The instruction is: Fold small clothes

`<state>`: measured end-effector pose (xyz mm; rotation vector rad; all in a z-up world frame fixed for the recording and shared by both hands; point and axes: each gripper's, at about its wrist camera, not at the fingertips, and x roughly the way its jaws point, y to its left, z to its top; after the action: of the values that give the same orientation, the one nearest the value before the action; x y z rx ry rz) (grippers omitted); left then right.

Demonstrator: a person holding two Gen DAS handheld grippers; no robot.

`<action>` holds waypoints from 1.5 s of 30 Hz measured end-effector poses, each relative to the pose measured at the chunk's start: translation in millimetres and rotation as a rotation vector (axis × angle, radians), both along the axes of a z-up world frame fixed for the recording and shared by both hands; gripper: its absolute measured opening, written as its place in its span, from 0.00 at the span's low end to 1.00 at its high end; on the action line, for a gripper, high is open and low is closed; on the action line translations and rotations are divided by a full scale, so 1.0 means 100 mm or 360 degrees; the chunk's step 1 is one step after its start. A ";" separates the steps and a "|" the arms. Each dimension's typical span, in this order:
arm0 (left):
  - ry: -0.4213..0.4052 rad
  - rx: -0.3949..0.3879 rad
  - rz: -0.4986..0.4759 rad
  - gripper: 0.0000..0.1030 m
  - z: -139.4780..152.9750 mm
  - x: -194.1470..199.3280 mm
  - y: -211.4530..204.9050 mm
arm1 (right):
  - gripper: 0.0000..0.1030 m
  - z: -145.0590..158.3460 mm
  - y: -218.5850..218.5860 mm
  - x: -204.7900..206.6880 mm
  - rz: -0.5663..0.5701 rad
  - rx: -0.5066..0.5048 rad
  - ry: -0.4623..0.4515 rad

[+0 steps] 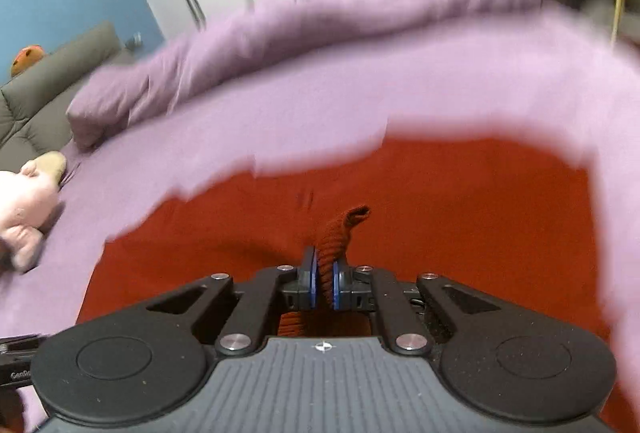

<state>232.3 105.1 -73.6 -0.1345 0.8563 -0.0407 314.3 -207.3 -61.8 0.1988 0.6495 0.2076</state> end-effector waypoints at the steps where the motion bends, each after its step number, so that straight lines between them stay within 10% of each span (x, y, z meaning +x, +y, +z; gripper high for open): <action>1: 0.0000 -0.0003 0.0007 0.43 -0.01 0.02 0.00 | 0.06 0.10 -0.06 -0.03 -0.0083 -0.0080 -0.0098; 6: 0.0032 -0.0024 0.0039 0.43 -0.07 0.12 -0.03 | 0.06 0.02 -0.41 0.12 -0.0302 -0.0326 -0.0035; 16: -0.0002 0.0040 0.0030 0.43 -0.01 0.18 -0.09 | 0.10 -0.35 -0.74 0.21 -0.0260 -0.0052 0.0165; 24: -0.0123 0.0092 0.0062 0.44 0.12 0.20 -0.17 | 0.12 -0.25 -0.59 0.24 -0.0528 -0.0597 -0.0030; 32: -0.0071 -0.0022 -0.0060 0.45 -0.03 0.35 -0.46 | 0.18 -0.25 -0.45 -0.04 -0.0298 -0.0014 -0.0059; 36: -0.0074 0.0041 -0.0069 0.45 -0.10 0.45 -0.58 | 0.01 -0.49 -0.33 0.19 -0.0220 -0.0153 0.0095; 45: -0.0084 0.0088 -0.0039 0.56 -0.16 0.59 -0.60 | 0.00 -0.52 -0.48 0.46 -0.0332 -0.0297 0.0003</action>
<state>291.3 44.8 -89.2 -0.0705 0.8059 -0.0433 360.0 -254.9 -113.5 0.0863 0.6412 -0.0542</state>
